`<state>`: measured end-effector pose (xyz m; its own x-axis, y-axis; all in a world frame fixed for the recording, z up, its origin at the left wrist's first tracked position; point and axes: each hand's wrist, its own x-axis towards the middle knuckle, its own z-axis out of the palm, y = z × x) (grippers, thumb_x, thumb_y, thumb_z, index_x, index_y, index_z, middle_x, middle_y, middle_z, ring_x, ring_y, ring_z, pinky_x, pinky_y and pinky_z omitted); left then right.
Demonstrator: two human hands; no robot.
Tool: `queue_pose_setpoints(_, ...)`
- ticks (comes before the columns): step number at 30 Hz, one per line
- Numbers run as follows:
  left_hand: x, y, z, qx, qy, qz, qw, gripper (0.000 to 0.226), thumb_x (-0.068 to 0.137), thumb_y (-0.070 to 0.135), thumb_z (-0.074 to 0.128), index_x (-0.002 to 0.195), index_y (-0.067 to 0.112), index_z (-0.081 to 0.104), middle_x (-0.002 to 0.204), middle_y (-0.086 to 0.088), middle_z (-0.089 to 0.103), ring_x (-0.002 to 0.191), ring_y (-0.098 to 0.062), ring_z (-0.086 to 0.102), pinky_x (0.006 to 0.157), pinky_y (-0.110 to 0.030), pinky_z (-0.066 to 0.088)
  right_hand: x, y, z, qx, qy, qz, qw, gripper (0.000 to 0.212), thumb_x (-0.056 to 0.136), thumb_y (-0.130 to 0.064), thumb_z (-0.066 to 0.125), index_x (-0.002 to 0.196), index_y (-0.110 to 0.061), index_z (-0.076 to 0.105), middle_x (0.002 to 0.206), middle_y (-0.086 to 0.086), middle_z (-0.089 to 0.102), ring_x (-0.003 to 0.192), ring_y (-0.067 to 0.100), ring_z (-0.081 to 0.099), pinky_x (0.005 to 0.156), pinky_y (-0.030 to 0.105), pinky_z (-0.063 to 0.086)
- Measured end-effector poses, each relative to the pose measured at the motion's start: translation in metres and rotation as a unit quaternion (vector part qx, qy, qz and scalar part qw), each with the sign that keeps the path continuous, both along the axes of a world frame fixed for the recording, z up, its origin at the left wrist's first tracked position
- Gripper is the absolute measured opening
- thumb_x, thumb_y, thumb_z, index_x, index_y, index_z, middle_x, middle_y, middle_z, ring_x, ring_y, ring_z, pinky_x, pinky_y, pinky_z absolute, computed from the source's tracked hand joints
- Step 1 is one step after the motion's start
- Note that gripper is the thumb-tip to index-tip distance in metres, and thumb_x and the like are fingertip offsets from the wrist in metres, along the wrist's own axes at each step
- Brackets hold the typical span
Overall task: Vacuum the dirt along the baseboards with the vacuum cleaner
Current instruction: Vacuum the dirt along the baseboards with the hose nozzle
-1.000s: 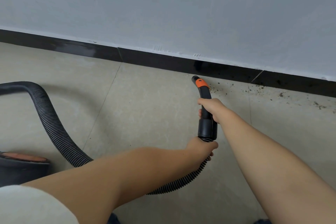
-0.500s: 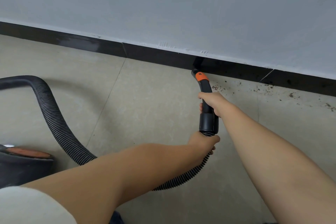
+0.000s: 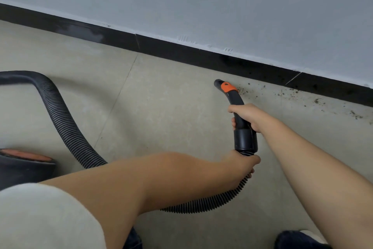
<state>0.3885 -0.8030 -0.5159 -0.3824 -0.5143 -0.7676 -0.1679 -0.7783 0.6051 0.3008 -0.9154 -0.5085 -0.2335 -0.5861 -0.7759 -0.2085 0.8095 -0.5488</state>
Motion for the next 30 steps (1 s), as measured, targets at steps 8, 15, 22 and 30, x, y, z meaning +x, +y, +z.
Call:
queue_pose_setpoints(8, 0.004, 0.042, -0.008, 0.031, -0.022, 0.004, 0.999, 0.014, 0.082, 0.022, 0.063, 0.091, 0.016, 0.053, 0.073, -0.004, 0.059, 0.062, -0.017, 0.056, 0.066, -0.027, 0.051, 0.017, 0.032, -0.004, 0.031, -0.049, 0.069, 0.996, 0.014, 0.086, -0.011, 0.061, 0.086, -0.007, 0.047, 0.052, 0.009, 0.056, 0.042, 0.02, 0.052, 0.051, 0.029, 0.051)
queue_pose_setpoints(15, 0.034, 0.018, -0.003, 0.006, -0.038, 0.068, 0.997, 0.011, 0.086, 0.019, 0.061, 0.089, 0.017, 0.05, 0.07, -0.003, 0.056, 0.057, -0.013, 0.052, 0.056, -0.021, 0.047, 0.053, 0.003, -0.014, 0.019, -0.08, 0.098, 0.992, 0.014, 0.086, -0.013, 0.059, 0.087, -0.009, 0.046, 0.052, 0.008, 0.054, 0.04, 0.018, 0.052, 0.048, 0.027, 0.05)
queue_pose_setpoints(22, 0.052, -0.013, -0.006, -0.009, -0.08, 0.154, 0.985, 0.011, 0.085, 0.02, 0.063, 0.087, 0.017, 0.052, 0.07, -0.004, 0.059, 0.056, -0.013, 0.053, 0.058, -0.023, 0.048, 0.089, -0.036, -0.015, 0.014, -0.098, 0.144, 0.985, 0.012, 0.086, -0.014, 0.058, 0.085, -0.01, 0.047, 0.057, 0.007, 0.054, 0.04, 0.016, 0.052, 0.048, 0.027, 0.05)
queue_pose_setpoints(30, 0.066, -0.023, -0.012, -0.02, -0.083, 0.162, 0.983, 0.016, 0.084, 0.02, 0.064, 0.097, 0.015, 0.054, 0.071, -0.003, 0.059, 0.057, -0.012, 0.055, 0.058, -0.021, 0.049, 0.103, -0.049, -0.025, 0.004, -0.103, 0.146, 0.984, 0.013, 0.084, -0.012, 0.059, 0.087, -0.01, 0.047, 0.053, 0.007, 0.054, 0.039, 0.017, 0.053, 0.05, 0.029, 0.05)
